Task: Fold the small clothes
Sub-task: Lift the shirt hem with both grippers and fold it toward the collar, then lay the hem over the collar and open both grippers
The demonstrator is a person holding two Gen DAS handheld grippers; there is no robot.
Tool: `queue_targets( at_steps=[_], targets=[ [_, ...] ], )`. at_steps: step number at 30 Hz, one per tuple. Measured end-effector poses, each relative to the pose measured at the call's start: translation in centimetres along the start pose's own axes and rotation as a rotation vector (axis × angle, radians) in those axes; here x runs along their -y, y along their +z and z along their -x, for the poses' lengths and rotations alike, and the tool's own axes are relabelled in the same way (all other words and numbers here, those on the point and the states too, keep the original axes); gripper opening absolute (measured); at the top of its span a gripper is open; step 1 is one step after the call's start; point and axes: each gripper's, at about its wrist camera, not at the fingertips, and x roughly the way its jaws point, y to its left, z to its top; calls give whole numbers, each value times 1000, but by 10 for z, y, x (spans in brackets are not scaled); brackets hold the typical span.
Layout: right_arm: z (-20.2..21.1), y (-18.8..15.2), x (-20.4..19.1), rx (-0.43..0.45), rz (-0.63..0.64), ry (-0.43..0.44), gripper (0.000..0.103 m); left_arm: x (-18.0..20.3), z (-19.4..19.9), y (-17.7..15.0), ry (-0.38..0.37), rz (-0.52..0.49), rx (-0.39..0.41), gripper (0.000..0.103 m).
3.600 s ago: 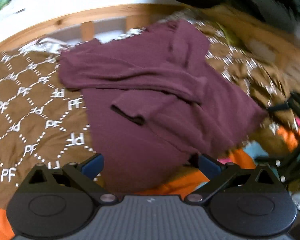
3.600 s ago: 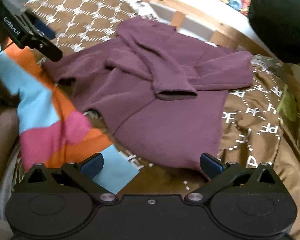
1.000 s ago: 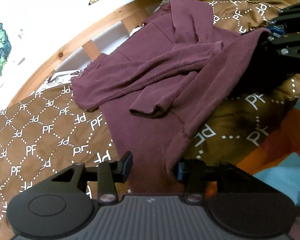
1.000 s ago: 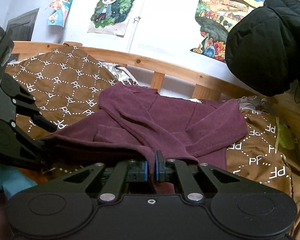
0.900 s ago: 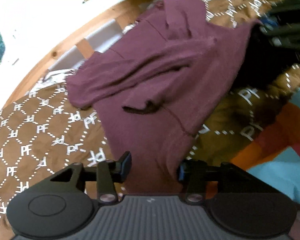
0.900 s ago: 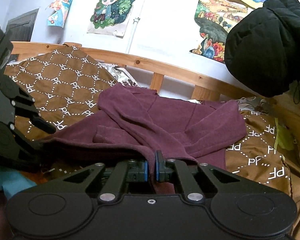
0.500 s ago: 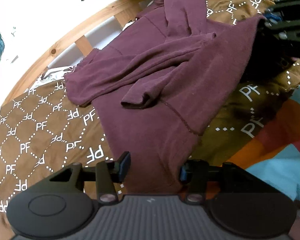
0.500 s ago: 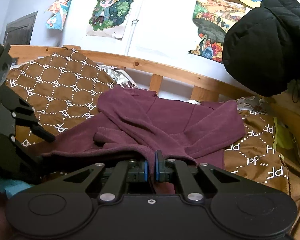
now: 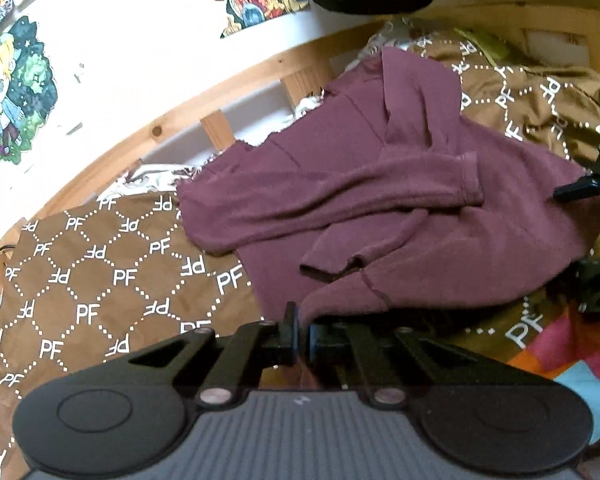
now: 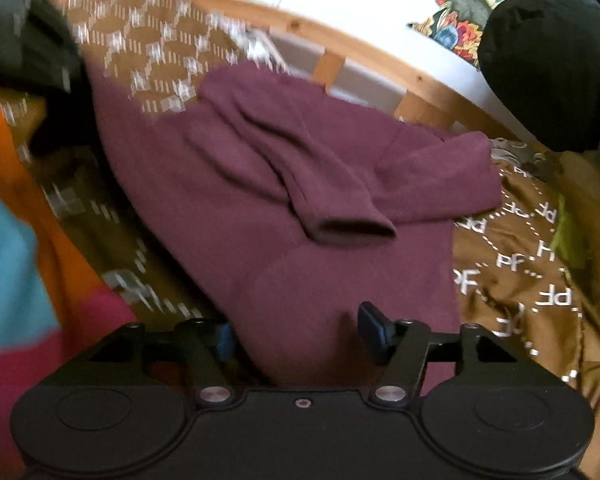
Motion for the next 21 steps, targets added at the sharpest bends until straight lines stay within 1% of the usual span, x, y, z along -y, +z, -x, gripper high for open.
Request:
queue_targets(
  at_steps=[1, 2, 4, 6, 8, 9, 11, 13, 15, 19, 21],
  targets=[
    [-2, -3, 0, -15, 5, -17, 73, -1, 1, 1, -1, 6, 8, 4],
    [-4, -5, 1, -25, 1, -33, 75, -2, 3, 1, -3, 13, 16, 4],
    [-3, -8, 6, -37, -23, -64, 74, -8, 5, 0, -10, 38, 33, 4],
    [0, -10, 9, -41, -13, -109, 57, -14, 7, -1, -27, 66, 46, 4],
    [2, -14, 12, -55, 20, -149, 21, -20, 11, -1, -50, 83, 62, 4],
    [4, -15, 14, -66, 28, -166, 15, -22, 13, -1, -59, 78, 78, 4],
    [9, -15, 20, -78, 26, -172, 6, -25, 21, -2, -71, 55, 126, 3],
    [21, -6, 26, -90, 6, -155, 5, -30, 30, -1, -96, 46, 161, 3],
    [33, 5, 30, -104, 17, -142, 5, -40, 39, 0, -140, 52, 185, 3],
    [67, 29, 28, -143, 126, -122, 5, -60, 61, -7, -216, 19, 200, 3],
    [84, 41, 27, -178, 175, -81, 5, -74, 72, -10, -268, 3, 195, 3]
  ],
)
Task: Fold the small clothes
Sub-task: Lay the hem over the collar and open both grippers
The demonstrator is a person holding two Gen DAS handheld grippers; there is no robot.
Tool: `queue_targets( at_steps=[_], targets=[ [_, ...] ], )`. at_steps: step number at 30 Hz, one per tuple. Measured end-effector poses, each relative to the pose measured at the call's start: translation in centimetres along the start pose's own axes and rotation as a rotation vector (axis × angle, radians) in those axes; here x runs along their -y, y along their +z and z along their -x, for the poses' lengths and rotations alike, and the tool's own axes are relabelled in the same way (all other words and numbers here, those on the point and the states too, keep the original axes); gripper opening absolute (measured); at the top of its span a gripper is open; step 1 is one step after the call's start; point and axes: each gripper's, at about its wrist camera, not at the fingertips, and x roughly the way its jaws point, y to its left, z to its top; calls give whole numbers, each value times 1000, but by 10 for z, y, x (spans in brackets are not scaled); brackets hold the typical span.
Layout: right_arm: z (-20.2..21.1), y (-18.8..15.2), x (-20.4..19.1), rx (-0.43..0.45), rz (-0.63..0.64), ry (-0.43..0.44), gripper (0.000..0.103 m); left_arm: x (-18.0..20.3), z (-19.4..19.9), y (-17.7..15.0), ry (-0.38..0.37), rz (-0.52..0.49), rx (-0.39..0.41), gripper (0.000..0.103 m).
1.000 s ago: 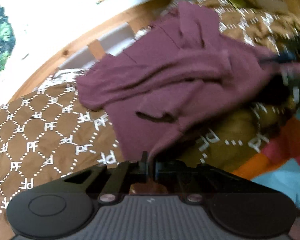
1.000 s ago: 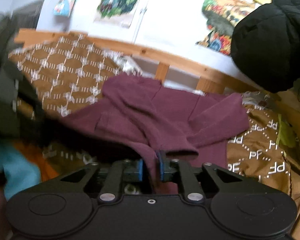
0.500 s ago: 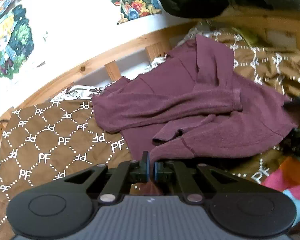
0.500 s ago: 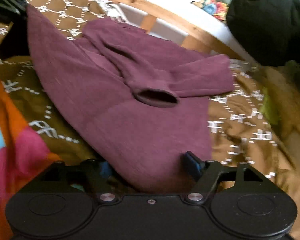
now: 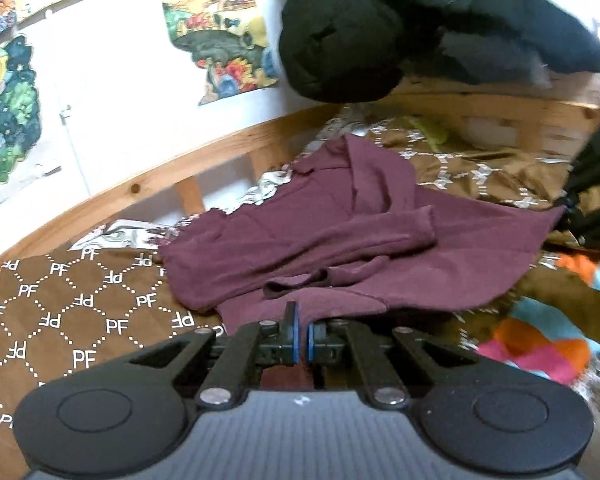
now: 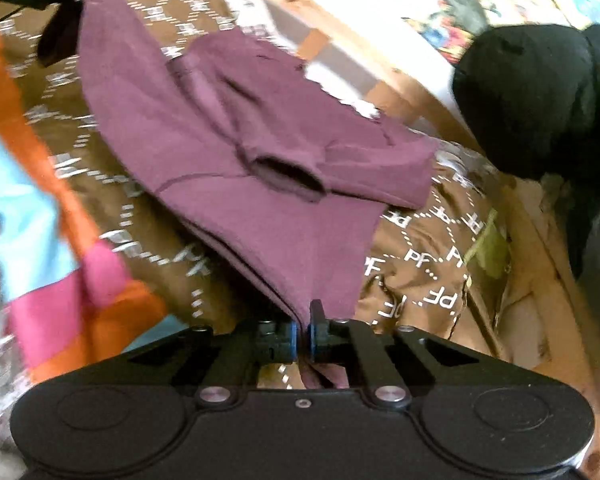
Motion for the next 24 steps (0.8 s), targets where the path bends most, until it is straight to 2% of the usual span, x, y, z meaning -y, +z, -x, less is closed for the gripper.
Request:
queue_targets(
  at_steps=[4, 8, 11, 15, 19, 24],
  targets=[
    [38, 20, 0, -86, 141, 105, 5, -23, 23, 9, -101, -14, -24, 3],
    [64, 47, 10, -171, 163, 201, 5, -46, 29, 27, -157, 22, -43, 3],
    [74, 70, 22, -187, 127, 203, 4, -60, 19, 47, -181, 46, -81, 3],
    [70, 105, 49, -200, 122, 146, 4, -83, -1, 87, -173, 95, -150, 3],
    [53, 138, 86, -128, 128, 84, 4, -105, -29, 133, -112, 111, -206, 3],
    [1, 175, 141, 31, 12, -4, 4, -126, -80, 179, -2, 71, -290, 4]
  ],
)
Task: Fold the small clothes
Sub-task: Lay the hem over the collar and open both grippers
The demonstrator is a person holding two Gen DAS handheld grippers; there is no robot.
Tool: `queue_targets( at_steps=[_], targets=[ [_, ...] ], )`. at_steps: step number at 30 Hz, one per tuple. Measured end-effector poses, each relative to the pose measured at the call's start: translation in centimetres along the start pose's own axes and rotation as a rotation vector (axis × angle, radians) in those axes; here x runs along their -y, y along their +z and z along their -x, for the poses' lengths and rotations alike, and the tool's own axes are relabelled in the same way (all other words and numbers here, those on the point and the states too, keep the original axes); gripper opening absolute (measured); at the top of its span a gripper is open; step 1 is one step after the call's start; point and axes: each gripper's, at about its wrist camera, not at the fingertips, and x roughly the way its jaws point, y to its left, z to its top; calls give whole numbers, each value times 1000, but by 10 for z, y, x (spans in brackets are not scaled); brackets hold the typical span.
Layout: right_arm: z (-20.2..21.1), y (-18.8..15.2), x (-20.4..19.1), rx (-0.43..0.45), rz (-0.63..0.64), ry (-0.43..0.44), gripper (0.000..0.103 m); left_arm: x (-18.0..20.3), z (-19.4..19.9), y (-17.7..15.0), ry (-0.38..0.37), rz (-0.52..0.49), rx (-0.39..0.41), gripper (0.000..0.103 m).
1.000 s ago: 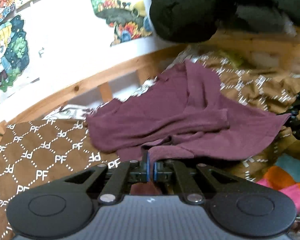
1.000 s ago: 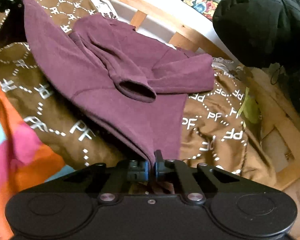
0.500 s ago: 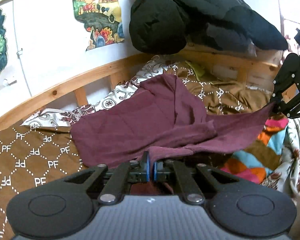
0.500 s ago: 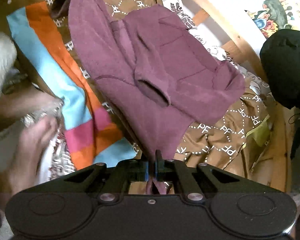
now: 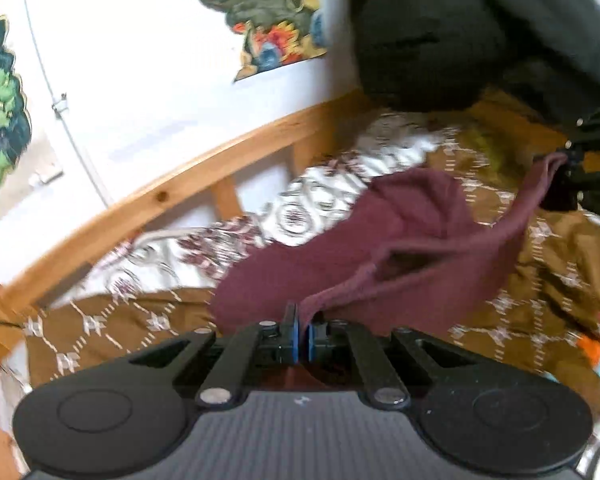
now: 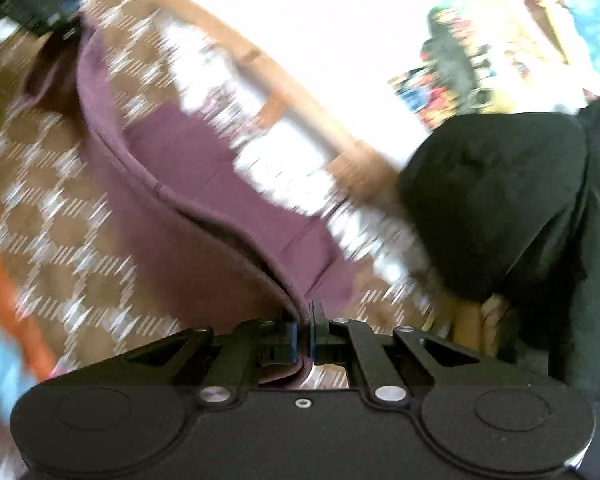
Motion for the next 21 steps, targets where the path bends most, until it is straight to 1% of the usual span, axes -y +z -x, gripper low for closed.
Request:
queue_targets(
  at_steps=[3, 5, 6, 8, 12, 15, 18, 19, 20, 21],
  targets=[
    [-48, 12, 30, 45, -72, -9, 4, -9, -32, 25, 28, -33, -49, 4],
    [-81, 15, 43, 53, -91, -2, 4, -12, -59, 37, 51, -63, -76, 4],
    [-100, 17, 49, 57, -92, 8, 5, -15, -74, 42, 61, -59, -89, 4],
    [-129, 21, 56, 79, -84, 15, 5, -22, -101, 48, 74, -24, -117, 4],
    [-182, 18, 56, 111, -109, 30, 5, -34, -156, 55, 95, 88, -175, 4],
    [-216, 12, 49, 99, -118, 44, 5, -35, -192, 54, 112, 150, -200, 4],
    [-237, 13, 44, 80, -139, 56, 5, -43, -220, 51, 114, 234, -209, 4],
    [-244, 13, 44, 72, -151, 59, 6, -46, -226, 49, 110, 253, -214, 6],
    [-249, 13, 44, 63, -164, 57, 11, -50, -233, 47, 106, 279, -220, 11],
    [-254, 13, 46, 55, -185, 57, 15, -53, -239, 45, 98, 304, -222, 14]
  ],
)
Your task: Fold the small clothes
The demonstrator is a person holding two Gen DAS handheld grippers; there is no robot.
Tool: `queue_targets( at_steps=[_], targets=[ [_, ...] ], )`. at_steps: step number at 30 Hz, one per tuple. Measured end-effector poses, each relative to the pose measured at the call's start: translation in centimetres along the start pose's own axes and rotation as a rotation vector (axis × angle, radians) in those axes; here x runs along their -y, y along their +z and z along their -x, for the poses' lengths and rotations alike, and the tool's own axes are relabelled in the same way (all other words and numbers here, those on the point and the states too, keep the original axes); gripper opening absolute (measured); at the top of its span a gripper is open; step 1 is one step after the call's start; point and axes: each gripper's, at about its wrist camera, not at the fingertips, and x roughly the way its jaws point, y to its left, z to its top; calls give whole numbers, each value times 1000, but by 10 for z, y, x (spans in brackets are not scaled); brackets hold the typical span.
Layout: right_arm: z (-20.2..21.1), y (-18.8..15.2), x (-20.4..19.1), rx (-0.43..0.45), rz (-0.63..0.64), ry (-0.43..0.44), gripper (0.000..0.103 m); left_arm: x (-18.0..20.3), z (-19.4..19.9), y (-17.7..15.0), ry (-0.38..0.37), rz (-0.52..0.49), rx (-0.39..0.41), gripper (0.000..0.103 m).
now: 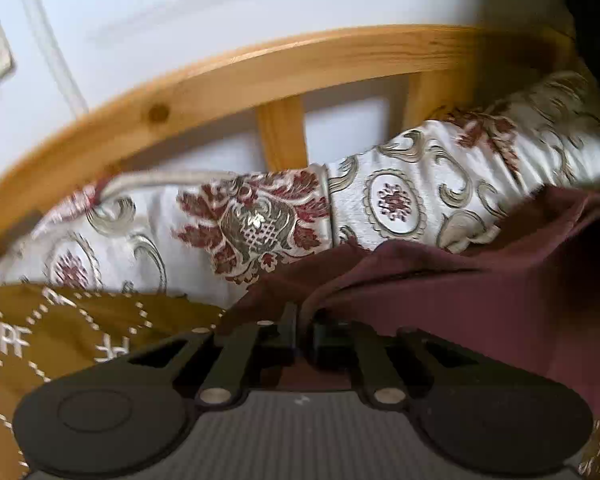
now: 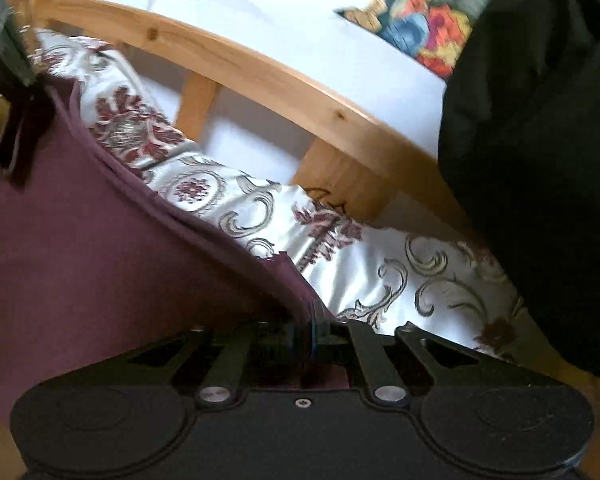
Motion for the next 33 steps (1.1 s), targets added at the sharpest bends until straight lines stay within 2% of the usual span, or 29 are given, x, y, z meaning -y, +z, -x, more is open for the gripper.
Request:
queue_targets(
  at_steps=[1, 2, 3, 4, 5, 6, 8, 9, 10, 14, 18, 20, 23, 26, 28, 30, 33],
  targets=[
    [-1, -1, 2, -4, -30, 6, 24, -4, -6, 1, -18, 29, -4, 18],
    [-2, -2, 7, -3, -66, 13, 34, -8, -11, 2, -38, 51, -8, 30],
    [-1, -4, 12, -2, -107, 23, 39, -13, -15, 2, -71, 79, -16, 40],
    [2, -7, 17, -2, -135, 31, 47, -19, -16, 2, -108, 115, -17, 64],
    [7, -10, 20, -4, -160, 36, 60, -24, -16, 1, -136, 150, -11, 81],
    [14, -13, 21, -5, -173, 28, 66, -33, -13, -1, -168, 197, 12, 85],
    [33, -19, 22, -4, -185, 8, 87, -48, -4, -3, -236, 266, 67, 94],
    [42, -21, 22, -6, -193, -9, 92, -56, -1, -4, -273, 291, 90, 97],
    [50, -22, 20, -8, -199, -32, 98, -65, 3, -5, -298, 313, 112, 99],
    [65, -21, 19, -13, -265, -84, 102, -88, 18, -12, -311, 323, 162, 101],
    [56, -14, 21, -18, -339, -163, 102, -100, 33, -18, -253, 251, 222, 101],
    [53, -15, 21, 13, -381, -172, 102, -97, 44, -34, -232, 154, 265, 102],
    [55, -26, 9, 69, -400, -131, 102, -73, 51, -62, -225, -16, 320, 102],
    [52, -42, -7, 92, -362, -141, 102, -41, 44, -86, -205, -156, 334, 102],
    [46, -52, -16, 79, -302, -157, 102, -18, 33, -92, -154, -213, 320, 102],
    [39, -62, -22, 61, -250, -171, 102, -5, 23, -92, -100, -211, 327, 102],
    [33, -72, -23, 68, -229, -191, 102, -8, 6, -78, -36, -99, 316, 102]
  ],
)
